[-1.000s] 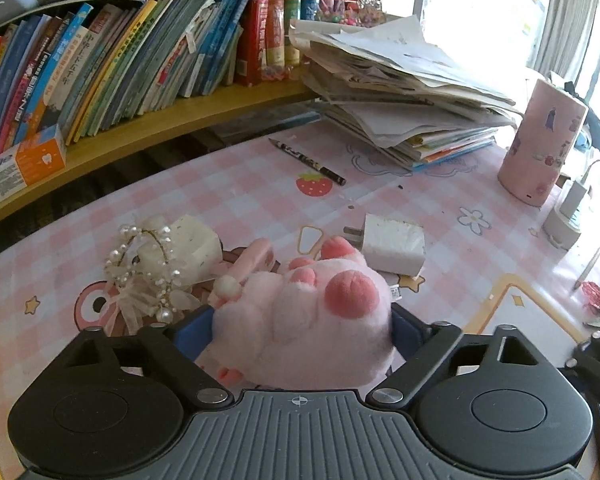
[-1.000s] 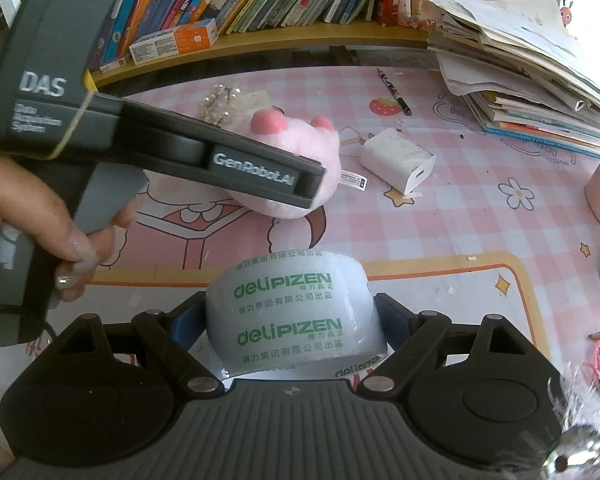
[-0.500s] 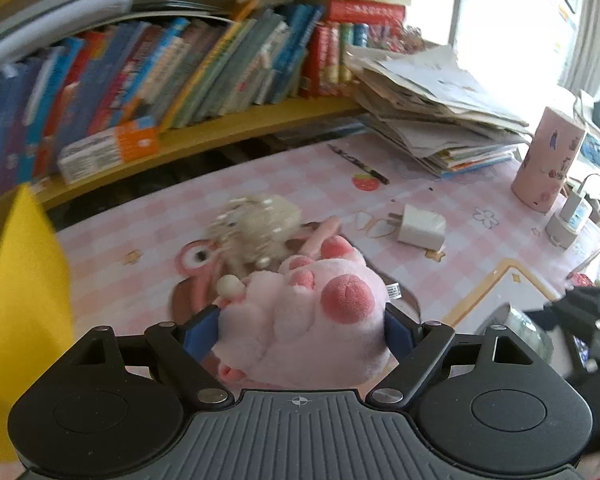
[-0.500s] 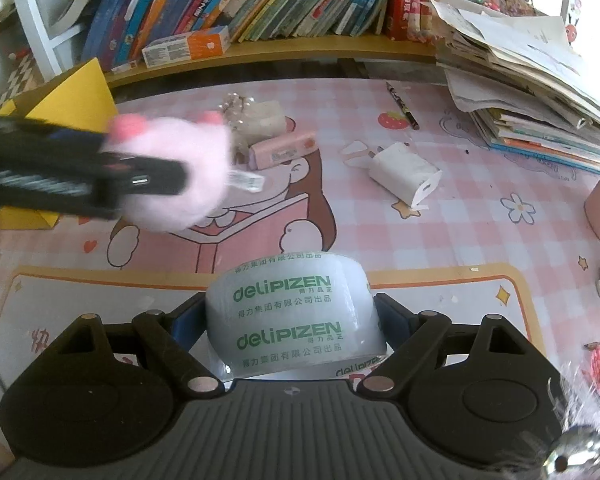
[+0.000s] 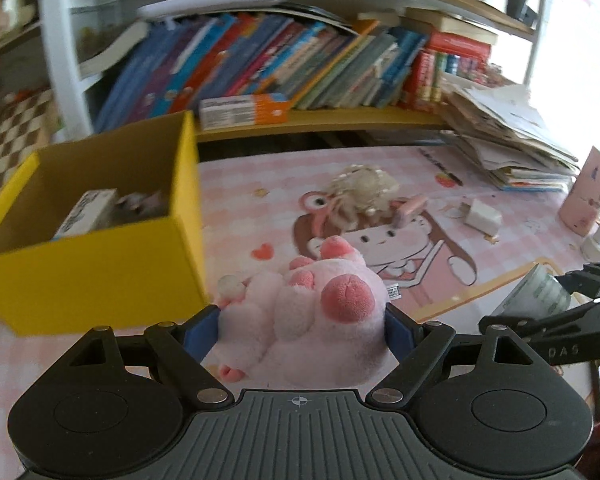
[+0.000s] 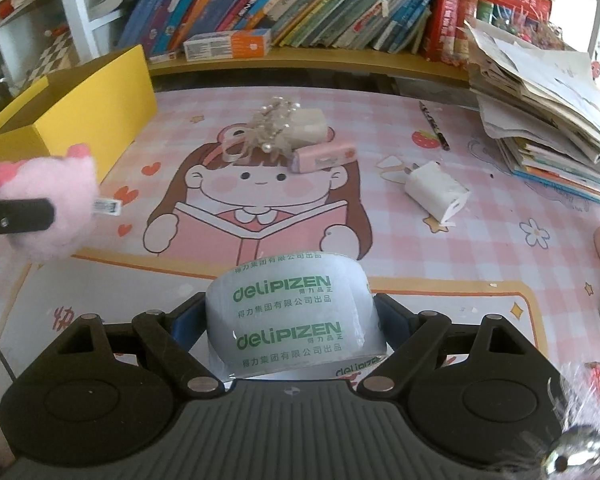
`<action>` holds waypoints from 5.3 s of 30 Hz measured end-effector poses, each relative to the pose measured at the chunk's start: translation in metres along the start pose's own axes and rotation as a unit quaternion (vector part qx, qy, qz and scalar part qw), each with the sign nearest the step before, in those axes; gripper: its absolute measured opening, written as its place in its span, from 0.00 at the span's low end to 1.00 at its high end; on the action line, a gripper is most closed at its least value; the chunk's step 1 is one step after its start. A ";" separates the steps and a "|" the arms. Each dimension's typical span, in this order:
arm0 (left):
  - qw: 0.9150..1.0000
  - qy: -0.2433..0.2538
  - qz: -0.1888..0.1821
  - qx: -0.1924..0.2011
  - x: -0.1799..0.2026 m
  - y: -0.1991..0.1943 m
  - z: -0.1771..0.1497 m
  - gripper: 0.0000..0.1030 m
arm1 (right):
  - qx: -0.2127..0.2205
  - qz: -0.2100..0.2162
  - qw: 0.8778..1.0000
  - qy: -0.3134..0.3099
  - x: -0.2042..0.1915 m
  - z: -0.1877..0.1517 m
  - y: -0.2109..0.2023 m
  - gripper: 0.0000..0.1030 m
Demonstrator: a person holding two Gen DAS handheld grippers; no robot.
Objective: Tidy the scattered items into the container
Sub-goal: 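Carry the pink plush and tape roll with both tools over the yellow box, then lower both tools into the yellow box and open them, releasing both items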
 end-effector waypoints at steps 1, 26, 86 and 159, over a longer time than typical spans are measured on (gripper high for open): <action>1.000 -0.005 0.002 -0.001 -0.003 -0.002 -0.003 0.83 | 0.000 0.001 1.000 -0.003 -0.002 0.000 0.000 0.84; 0.999 0.021 -0.032 0.019 -0.028 -0.031 -0.026 0.84 | 0.016 -0.031 0.999 0.009 -0.046 -0.013 -0.025 0.84; 0.993 -0.043 -0.045 0.102 -0.239 -0.097 -0.037 0.84 | 0.074 -0.040 0.995 -0.056 -0.254 0.051 -0.036 0.83; 1.000 0.009 -0.015 0.008 -0.262 0.052 0.117 0.86 | -0.087 0.070 0.969 -0.220 -0.308 0.206 0.106 0.84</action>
Point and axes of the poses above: each gripper's, at about its wrist camera, not at the fingertips, and y roughly the way its jaws point, x to its right, z to its top, the point moved 7 cm from there along y, roughly the way its jaws point, and after that the axes turned 10 degrees about -x, right-handed, at the moved point
